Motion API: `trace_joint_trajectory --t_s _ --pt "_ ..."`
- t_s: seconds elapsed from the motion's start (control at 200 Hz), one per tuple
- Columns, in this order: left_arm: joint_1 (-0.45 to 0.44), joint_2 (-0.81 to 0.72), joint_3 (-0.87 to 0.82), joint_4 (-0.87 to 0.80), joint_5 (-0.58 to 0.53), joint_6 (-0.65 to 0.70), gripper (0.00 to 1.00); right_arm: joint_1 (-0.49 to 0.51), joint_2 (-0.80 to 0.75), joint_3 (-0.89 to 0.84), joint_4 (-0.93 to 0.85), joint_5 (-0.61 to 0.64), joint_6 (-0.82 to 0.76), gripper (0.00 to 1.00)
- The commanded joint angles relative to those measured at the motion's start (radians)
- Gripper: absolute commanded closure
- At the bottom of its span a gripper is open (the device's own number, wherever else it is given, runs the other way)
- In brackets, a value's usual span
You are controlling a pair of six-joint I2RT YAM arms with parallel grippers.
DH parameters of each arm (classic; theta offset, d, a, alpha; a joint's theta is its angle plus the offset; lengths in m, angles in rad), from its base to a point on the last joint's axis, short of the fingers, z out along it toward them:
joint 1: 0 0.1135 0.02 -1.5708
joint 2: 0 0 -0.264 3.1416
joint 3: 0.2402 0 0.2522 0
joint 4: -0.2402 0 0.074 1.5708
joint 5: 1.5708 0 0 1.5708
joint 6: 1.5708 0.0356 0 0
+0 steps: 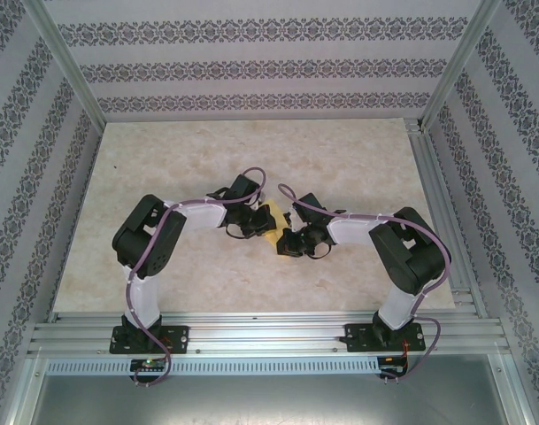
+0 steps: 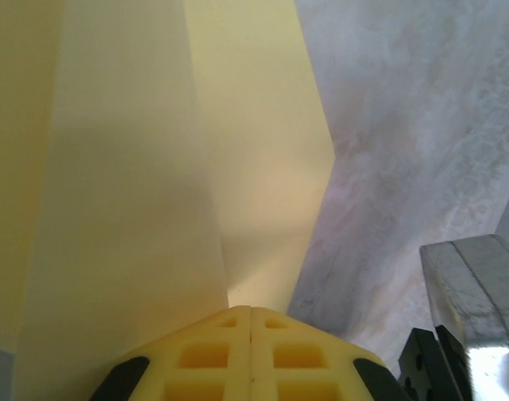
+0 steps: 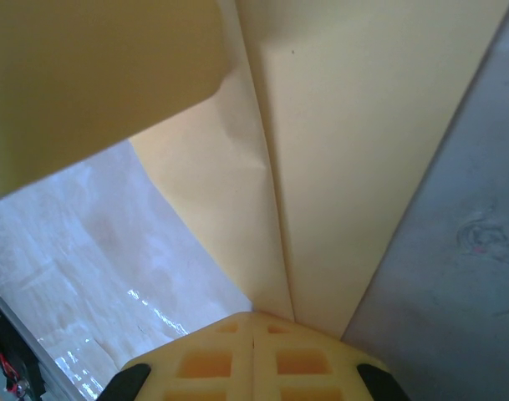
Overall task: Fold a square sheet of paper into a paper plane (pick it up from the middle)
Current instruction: Fourth fold the wing at the center of the table.
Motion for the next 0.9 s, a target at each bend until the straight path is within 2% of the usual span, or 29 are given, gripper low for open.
trace_joint_trajectory --t_s 0.0,0.395,0.699,0.899 --pt "-0.007 0.017 0.023 -0.011 -0.024 0.054 0.93 0.018 0.086 -0.053 -0.025 0.074 0.010 0.96" --pt "-0.005 0.053 0.012 -0.010 -0.056 0.109 0.93 0.015 0.065 -0.049 -0.021 0.057 0.019 0.96" --pt "-0.003 0.077 -0.010 0.005 -0.041 0.126 0.93 0.003 -0.095 0.001 -0.017 0.010 0.050 0.93" --pt "-0.003 0.082 0.003 -0.001 -0.034 0.132 0.93 -0.016 -0.076 0.048 -0.003 0.009 0.068 0.95"
